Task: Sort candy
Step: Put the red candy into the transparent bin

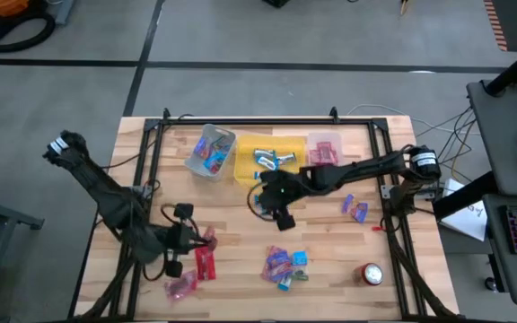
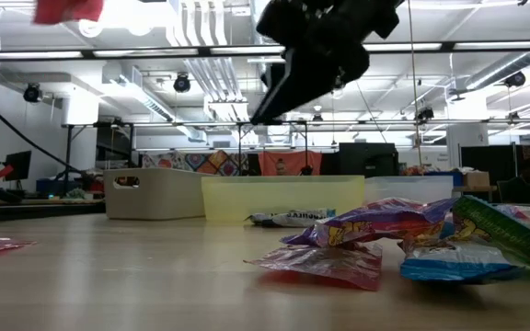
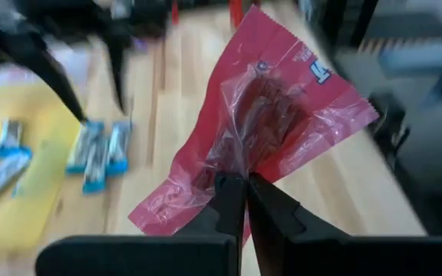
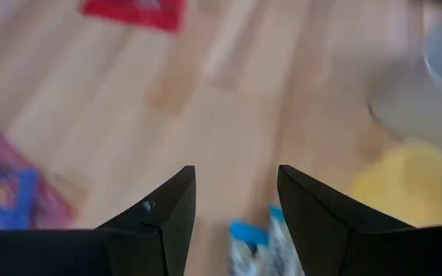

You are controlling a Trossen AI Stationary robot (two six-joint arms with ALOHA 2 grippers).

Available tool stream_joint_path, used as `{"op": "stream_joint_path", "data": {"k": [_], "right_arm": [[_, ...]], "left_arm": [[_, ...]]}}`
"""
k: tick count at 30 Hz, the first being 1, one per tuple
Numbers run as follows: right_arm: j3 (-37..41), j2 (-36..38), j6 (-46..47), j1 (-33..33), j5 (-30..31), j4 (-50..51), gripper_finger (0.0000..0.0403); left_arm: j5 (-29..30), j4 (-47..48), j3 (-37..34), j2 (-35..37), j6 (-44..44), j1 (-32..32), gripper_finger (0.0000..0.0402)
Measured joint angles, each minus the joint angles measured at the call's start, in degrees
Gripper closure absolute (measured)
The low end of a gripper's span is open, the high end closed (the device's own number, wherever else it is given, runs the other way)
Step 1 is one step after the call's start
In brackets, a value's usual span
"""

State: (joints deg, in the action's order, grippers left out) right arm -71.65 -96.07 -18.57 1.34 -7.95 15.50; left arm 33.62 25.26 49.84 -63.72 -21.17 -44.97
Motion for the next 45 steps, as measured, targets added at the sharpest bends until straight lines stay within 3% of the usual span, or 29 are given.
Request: {"op": "stream_joint_path", "data": {"k": [5,11,16,19,28,35,45], "right_arm": [[2.77,0.00,0.46,3.81,0.46,-11.73,0.0227],[9.45,0.00,2.60,5.43,0.53,-34.98,0.0227],[16.10,-0.48,4.87,5.38,0.52,-58.29,0.0227],[17.59,-1.02,4.85,5.55,-0.04,-66.25,0.0227],[16.08,-2.27,5.11,5.67,-8.44,-67.92,0.0227],[15.30,-2.36,5.30,5.67,-8.61,-66.22,0.0227],[15.07,-2.36,7.04,5.80,-10.69,-62.55,0.0227]], "left_arm": [[-0.10,-16.21,-8.94,5.28,6.58,3.10,0.0401],[-0.10,-35.49,-18.90,5.84,11.56,5.64,0.0401],[0.03,-43.60,-23.11,3.65,13.59,6.21,0.0401],[0.29,-45.96,-23.59,1.95,14.26,7.74,0.0401],[-3.85,-56.26,-23.64,-5.47,21.30,13.80,0.0401],[-10.65,-63.32,-22.75,-10.84,22.50,17.42,0.0401],[-11.98,-67.97,-21.38,-15.26,23.73,20.26,0.0401]]}}
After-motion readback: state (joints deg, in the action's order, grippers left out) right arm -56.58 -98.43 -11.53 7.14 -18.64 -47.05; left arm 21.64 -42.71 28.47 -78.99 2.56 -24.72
